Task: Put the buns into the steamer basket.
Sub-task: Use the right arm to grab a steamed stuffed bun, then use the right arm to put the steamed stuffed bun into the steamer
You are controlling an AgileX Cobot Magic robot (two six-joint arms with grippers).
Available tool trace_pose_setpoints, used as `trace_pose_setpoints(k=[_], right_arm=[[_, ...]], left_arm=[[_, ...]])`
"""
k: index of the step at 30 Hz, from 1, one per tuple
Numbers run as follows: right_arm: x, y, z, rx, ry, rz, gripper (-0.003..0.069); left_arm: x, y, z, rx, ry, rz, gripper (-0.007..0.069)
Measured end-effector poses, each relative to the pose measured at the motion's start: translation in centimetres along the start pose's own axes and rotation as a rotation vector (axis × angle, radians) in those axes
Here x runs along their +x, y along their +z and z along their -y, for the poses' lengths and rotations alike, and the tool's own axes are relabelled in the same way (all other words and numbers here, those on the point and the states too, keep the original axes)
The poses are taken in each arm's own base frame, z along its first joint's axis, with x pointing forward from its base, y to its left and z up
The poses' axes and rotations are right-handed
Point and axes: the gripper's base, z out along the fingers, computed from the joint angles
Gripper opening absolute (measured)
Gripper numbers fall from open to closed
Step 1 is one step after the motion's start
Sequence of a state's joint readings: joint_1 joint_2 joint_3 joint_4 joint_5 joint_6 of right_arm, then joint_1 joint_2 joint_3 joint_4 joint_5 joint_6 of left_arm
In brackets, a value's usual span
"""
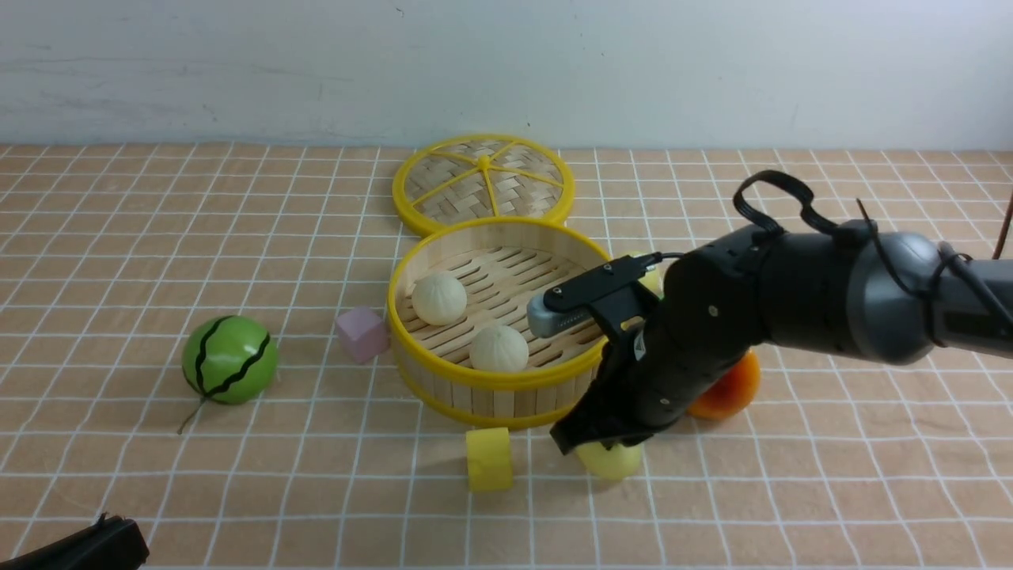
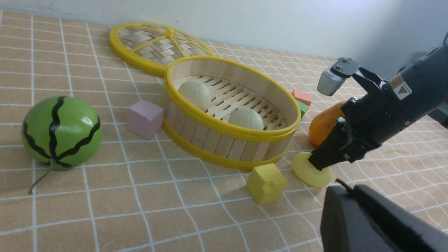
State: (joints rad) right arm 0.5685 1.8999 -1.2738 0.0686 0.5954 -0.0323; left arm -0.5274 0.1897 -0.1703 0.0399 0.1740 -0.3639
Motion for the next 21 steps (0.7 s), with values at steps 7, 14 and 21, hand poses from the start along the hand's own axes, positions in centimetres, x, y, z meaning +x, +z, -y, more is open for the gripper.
trace_pose_setpoints(k=[7,14,21], right_arm=[[-0.4,-4.3,-0.3,-0.01,0.001,0.045,0.0],[-3.7,-8.9,-0.3,0.013,-0.041,0.284,0.0003],[-6.8,-4.1,1.3,0.073,-0.077,0.299,0.0007]], left_arm=[[0.0,0.0,0.0,0.0,0.0,0.0,0.0027],[0.0,0.0,0.0,0.0,0.0,0.0,0.0029],[0.0,0.0,0.0,0.0,0.0,0.0,0.0037]])
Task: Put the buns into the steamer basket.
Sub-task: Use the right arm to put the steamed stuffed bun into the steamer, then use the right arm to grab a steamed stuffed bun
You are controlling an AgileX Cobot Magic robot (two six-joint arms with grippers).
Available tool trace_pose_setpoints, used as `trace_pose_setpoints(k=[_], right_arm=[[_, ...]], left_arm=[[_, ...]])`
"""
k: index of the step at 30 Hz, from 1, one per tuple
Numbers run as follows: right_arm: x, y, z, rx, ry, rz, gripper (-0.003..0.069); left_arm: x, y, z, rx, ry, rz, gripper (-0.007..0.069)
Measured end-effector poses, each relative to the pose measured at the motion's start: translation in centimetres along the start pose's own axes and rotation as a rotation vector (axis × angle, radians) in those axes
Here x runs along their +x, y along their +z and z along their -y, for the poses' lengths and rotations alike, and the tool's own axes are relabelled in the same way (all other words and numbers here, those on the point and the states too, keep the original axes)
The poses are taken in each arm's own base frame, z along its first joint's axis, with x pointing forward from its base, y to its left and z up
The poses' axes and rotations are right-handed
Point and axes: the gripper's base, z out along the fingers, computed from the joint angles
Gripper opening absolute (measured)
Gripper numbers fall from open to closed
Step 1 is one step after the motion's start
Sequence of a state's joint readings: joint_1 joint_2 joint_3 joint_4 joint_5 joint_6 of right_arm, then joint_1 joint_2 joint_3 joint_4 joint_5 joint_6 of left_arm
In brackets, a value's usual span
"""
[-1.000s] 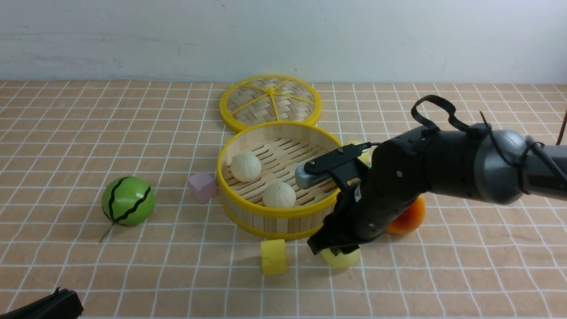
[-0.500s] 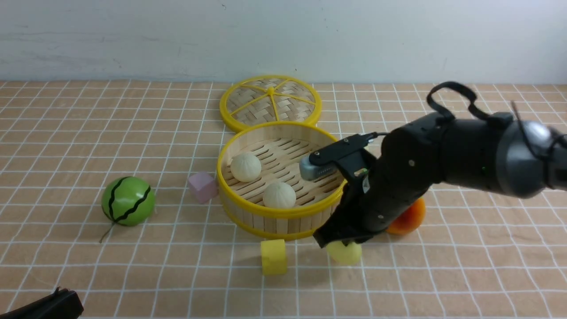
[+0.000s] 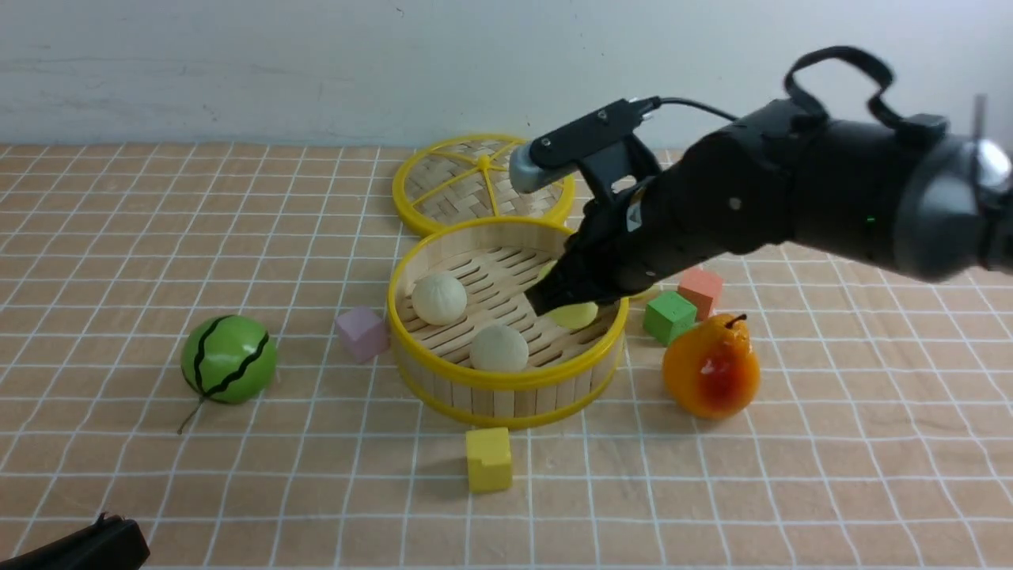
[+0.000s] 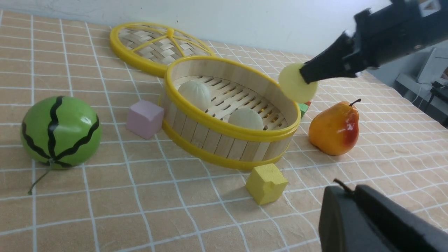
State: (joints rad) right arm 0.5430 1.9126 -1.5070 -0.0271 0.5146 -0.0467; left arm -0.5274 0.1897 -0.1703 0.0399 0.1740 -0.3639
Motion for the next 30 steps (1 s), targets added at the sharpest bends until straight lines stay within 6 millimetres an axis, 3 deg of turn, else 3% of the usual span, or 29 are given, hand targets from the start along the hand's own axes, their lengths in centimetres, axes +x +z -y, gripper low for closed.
trace_pose_setpoints(k=[5,9,12,13,16,19,22,25,26,30], right_arm=[[0.8,4.2,1.1,0.028,-0.016,-0.056,0.0035],[1.4,5.4,1.4,0.052,-0.066,-0.087,0.0119],[1.2,5.1,1.3,0.047,-0.032,-0.085,0.027],[1.2,5.1,1.3,0.047,-0.032,-0.084,0.0281],[0.8,4.1,1.2,0.036,0.022,-0.085,0.041],[-1.0,0.1,1.7,0.047,0.055,-0.019,0.0524],[-1.6,-1.8,3.0,0.082,0.07,0.009,0.0528],[-1.2,-2.6,6.6,0.15,0.156,-0.025,0.0479],[-0.7,-2.2,8.2,0.17,0.197,-0.057,0.0452],[0.0,0.4,10.6,0.153,0.253,-0.117,0.0374]], left_arm=[[0.0,0.0,0.0,0.0,0.0,0.0,0.004],[0.0,0.0,0.0,0.0,0.0,0.0,0.0048],[0.0,0.0,0.0,0.0,0.0,0.0,0.0052],[0.0,0.0,0.0,0.0,0.0,0.0,0.0052],[0.0,0.0,0.0,0.0,0.0,0.0,0.0055],[0.0,0.0,0.0,0.0,-0.001,0.0,0.0058],[0.0,0.0,0.0,0.0,-0.001,0.0,0.0062],[0.0,0.0,0.0,0.0,-0.001,-0.001,0.0068],[0.0,0.0,0.0,0.0,-0.001,-0.001,0.0069],[0.0,0.0,0.0,0.0,-0.001,-0.001,0.0071]])
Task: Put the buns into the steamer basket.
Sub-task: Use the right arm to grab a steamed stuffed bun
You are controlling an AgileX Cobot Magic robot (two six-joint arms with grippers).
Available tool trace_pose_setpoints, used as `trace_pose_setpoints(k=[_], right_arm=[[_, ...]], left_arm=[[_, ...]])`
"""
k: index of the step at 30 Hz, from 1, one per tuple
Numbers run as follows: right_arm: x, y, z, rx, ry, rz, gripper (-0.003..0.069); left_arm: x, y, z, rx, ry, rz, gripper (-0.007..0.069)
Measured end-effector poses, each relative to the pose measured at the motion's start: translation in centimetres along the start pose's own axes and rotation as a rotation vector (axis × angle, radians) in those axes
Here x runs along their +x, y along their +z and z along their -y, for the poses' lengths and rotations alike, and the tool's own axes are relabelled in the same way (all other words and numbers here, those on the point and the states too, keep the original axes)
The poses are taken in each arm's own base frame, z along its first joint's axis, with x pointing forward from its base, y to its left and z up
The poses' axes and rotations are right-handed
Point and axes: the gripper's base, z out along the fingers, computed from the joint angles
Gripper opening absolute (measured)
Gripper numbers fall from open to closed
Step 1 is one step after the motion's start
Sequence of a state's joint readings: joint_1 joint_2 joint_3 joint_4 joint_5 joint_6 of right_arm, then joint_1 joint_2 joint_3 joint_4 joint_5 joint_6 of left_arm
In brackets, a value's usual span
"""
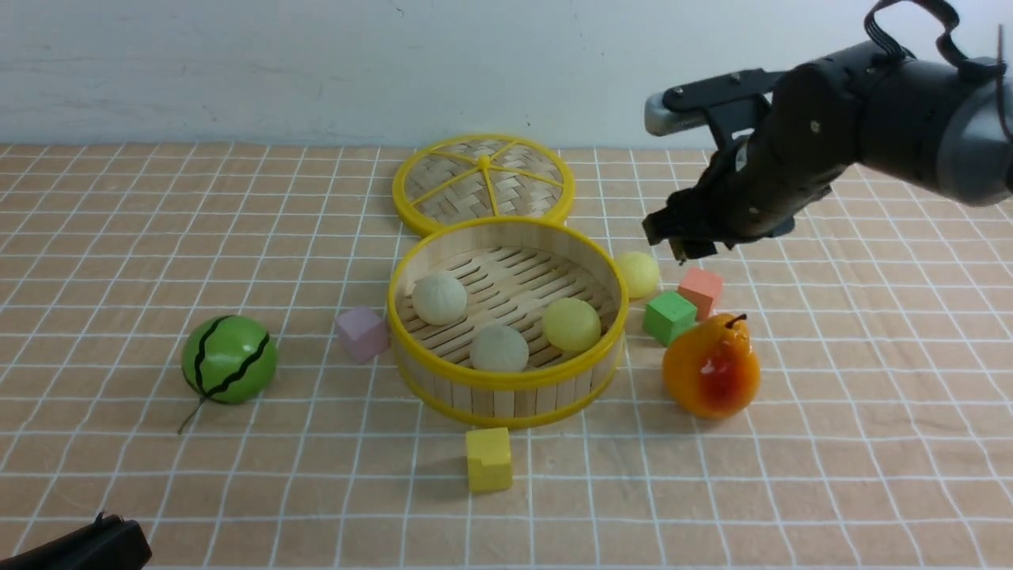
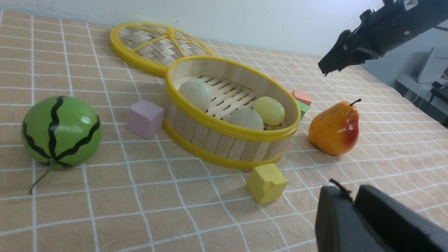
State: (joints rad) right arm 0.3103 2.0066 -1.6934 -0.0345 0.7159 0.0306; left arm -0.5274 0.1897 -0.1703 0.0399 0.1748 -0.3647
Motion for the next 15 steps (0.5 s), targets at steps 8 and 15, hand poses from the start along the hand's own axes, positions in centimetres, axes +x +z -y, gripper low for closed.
trace_pose_setpoints(k=[8,15], right_arm=[[-2.3,4.3,0.3,-0.064,0.0,0.016,0.0332],[-2.7,7.6,0.3,-0.101,0.05,0.017,0.0329]], left_arm=[[0.0,0.0,0.0,0.0,0.0,0.0,0.0077],[0.0,0.0,0.0,0.0,0.0,0.0,0.0078]])
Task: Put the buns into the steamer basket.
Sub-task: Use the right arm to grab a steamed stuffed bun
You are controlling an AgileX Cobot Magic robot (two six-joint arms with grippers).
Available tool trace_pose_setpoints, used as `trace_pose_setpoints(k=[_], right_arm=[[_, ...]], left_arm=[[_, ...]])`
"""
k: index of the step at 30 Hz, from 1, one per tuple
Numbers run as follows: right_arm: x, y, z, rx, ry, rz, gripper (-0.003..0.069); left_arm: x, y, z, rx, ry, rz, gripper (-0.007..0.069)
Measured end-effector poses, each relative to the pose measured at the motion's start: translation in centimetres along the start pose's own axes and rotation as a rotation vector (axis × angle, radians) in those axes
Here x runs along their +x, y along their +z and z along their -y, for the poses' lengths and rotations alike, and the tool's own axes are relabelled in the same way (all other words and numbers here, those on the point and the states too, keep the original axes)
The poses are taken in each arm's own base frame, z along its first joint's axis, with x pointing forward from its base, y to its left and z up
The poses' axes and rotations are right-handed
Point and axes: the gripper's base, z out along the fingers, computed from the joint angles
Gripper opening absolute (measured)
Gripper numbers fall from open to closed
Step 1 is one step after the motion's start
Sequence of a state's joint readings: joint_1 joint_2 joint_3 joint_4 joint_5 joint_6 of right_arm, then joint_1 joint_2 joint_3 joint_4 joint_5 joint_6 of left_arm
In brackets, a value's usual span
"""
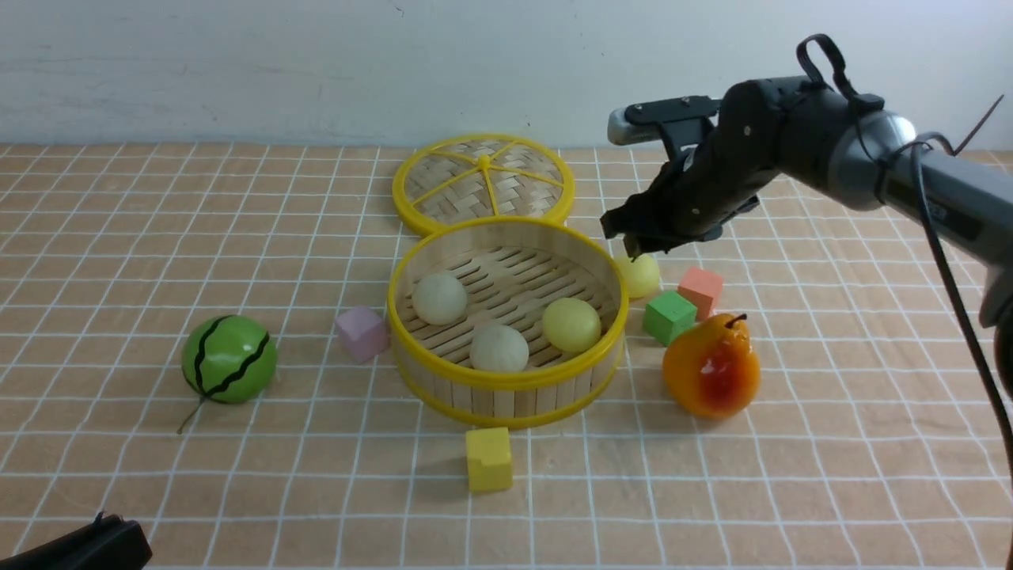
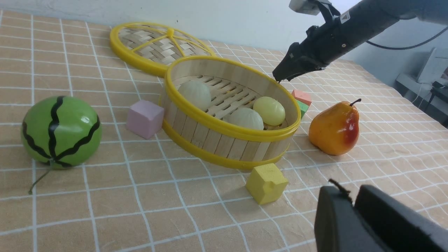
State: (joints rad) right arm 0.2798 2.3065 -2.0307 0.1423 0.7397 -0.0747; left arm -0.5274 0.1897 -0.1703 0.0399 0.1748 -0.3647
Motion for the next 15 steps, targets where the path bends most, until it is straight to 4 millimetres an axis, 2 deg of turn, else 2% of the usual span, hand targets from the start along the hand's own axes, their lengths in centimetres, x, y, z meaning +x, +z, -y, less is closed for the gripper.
trace_pose_setpoints(k=[8,15], right_arm=[[0.6,2.0,0.1,-0.017,0.027,-0.005,0.0324],[0.6,2.6,0.3,0.006,0.004,0.017,0.0245]], left_arm=[[0.0,0.0,0.0,0.0,0.0,0.0,0.0078],[0.0,0.0,0.0,0.0,0.0,0.0,0.0078]])
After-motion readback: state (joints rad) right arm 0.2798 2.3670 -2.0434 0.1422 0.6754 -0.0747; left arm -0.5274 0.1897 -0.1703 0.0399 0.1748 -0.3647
